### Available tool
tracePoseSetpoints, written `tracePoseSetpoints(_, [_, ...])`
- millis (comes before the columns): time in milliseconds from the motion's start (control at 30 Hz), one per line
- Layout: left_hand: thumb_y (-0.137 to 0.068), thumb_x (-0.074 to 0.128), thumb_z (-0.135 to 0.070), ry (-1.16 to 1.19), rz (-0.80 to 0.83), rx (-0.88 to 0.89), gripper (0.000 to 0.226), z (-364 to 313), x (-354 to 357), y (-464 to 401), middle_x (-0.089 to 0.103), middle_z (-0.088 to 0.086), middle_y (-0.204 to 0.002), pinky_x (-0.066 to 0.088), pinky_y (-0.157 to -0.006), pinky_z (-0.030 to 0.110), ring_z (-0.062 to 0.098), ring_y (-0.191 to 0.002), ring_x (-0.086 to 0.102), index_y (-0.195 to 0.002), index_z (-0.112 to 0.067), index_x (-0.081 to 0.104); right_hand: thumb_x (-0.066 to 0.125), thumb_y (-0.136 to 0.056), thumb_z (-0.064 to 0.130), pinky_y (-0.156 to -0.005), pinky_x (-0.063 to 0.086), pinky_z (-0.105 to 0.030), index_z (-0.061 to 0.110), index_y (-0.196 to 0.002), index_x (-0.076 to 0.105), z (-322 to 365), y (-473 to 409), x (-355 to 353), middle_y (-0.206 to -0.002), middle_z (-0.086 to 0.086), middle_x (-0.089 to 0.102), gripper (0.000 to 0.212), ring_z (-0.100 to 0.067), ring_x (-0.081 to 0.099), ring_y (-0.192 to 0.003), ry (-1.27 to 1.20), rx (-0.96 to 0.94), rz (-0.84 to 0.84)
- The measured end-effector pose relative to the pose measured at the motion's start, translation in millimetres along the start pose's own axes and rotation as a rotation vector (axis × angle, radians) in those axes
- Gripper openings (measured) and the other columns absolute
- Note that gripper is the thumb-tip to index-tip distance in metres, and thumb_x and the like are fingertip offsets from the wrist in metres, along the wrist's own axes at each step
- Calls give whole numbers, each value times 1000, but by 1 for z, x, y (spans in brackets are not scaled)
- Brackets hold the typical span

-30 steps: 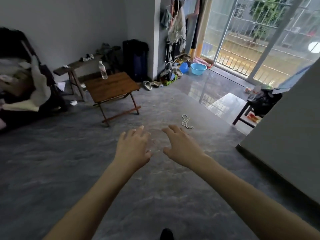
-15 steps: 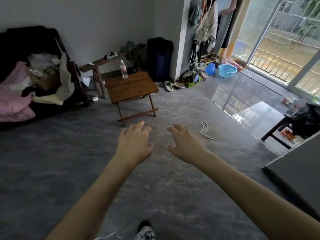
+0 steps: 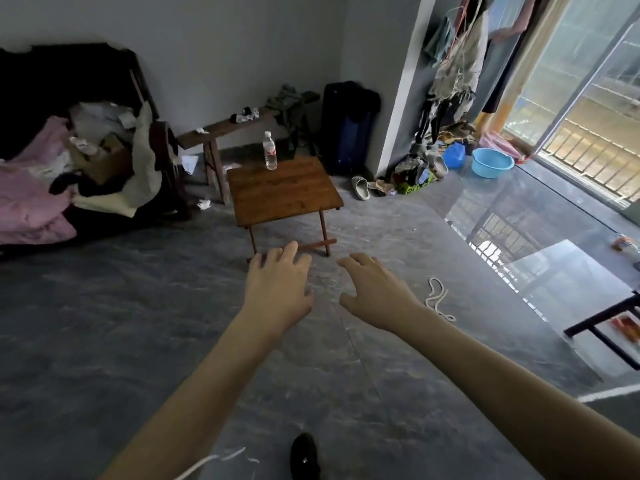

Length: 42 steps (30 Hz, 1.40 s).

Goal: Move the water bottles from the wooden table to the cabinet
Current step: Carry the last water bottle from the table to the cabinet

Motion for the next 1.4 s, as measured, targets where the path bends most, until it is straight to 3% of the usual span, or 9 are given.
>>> tracePoseSetpoints(300, [-97, 52, -47, -1, -5, 33, 61, 38, -20, -123, 22, 4, -165, 27, -116, 45, 26, -147, 30, -151, -27, 34, 59, -90, 33, -104, 41, -43, 22, -146, 38, -20, -118, -34, -151, -4, 40, 61, -27, 38, -138, -30, 20, -32])
tracePoseSetpoints(667, [-94, 55, -46, -12, 14, -55, 59, 73, -18, -299, 27, 3, -163, 31, -114, 45, 26, -143, 35, -147, -26, 40, 58, -88, 30, -104, 45, -44, 21, -144, 41, -83, -302, -55, -149, -3, 42, 59, -27, 42, -134, -70, -14, -17])
tracePoseSetpoints(867, [-93, 55, -47, -2, 28, -116, 57, 77, -35, -412, 28, 2, -161, 31, -113, 45, 26, -141, 37, -145, -27, 41, 59, -82, 37, -93, 51, -46, 29, -130, 48, -121, -424, -89, -137, 2, 49, 50, -24, 48, -125, -106, -77, 11])
tracePoseSetpoints(1400, [-94, 55, -46, 17, 69, -272, 57, 133, -55, -590, 31, 2, -160, 32, -113, 45, 27, -141, 38, -146, -25, 42, 56, -83, 31, -104, 47, -43, 26, -145, 42, -136, -633, -127, -150, 2, 41, 64, -24, 44, -134, -97, -223, 88])
Point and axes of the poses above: each hand's wrist, its own y-axis away from the middle knuckle, its own x-axis out of the palm, z = x × y, the point moved 7 cm from there along -y, towards the middle knuckle
